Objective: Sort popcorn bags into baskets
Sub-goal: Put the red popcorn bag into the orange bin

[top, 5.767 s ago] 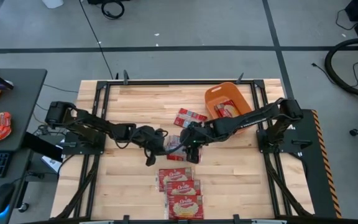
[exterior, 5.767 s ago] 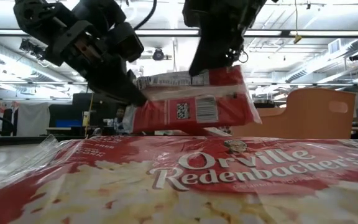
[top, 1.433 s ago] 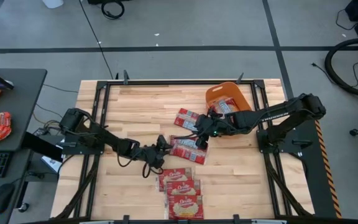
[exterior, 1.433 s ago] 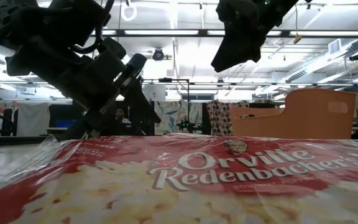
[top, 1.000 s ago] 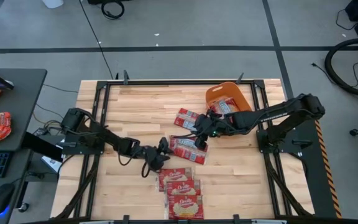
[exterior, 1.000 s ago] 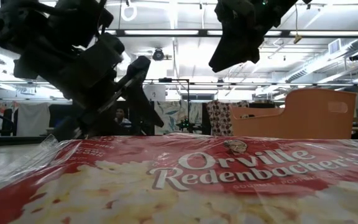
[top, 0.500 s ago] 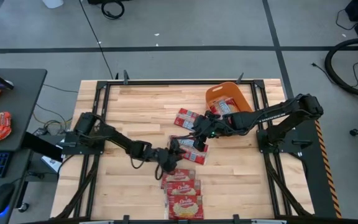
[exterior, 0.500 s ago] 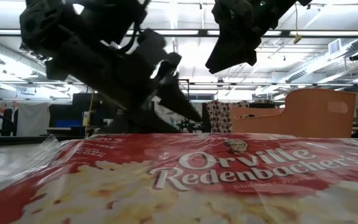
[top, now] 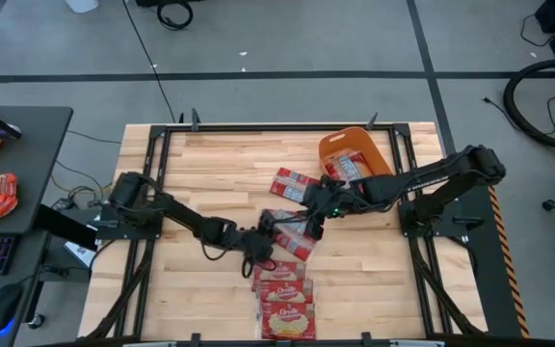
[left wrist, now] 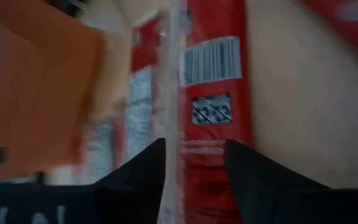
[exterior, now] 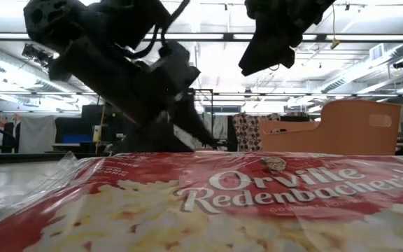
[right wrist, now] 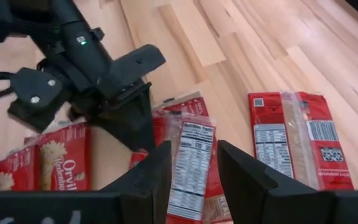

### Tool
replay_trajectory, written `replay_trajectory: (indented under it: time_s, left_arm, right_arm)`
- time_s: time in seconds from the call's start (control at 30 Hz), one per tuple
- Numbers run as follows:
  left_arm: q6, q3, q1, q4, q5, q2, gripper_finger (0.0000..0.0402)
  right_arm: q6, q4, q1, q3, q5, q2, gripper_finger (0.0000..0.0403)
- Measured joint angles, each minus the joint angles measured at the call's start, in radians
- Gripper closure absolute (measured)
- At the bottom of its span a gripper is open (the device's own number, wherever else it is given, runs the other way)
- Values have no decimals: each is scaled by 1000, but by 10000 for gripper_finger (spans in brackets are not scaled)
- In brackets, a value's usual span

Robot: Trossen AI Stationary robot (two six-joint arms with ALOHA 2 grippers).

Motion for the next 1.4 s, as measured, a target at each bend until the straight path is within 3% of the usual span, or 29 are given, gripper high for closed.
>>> replay_trajectory:
  time_s: [0.27, 0.53, 0.67, 0.83, 0.97, 1.13, 1.4]
  left_arm:
    - [-259, 54, 54, -396, 334, -199, 268]
    - [-592, 60, 53, -443, 718, -202, 269]
    - [-751, 60, 53, -430, 699, -186, 269]
    - [-827, 60, 60, -368, 662, -128, 252]
    - [-864, 61, 81, -357, 696, -97, 223]
    - [-886, 61, 100, -342, 844, -77, 198]
    - [-915, 62, 94, -356, 794, -38, 203]
  right_arm:
    - [2, -25, 0, -1, 1, -20, 270]
    - [17, -41, 11, 0, -64, -14, 270]
    - [17, -32, 41, -4, -81, -13, 270]
    - [16, -12, 66, -4, -54, -13, 270]
    - [11, -3, 69, -4, -50, -13, 270]
    - [7, 1, 69, -4, -30, -13, 270]
    - [8, 7, 69, -4, -29, -13, 270]
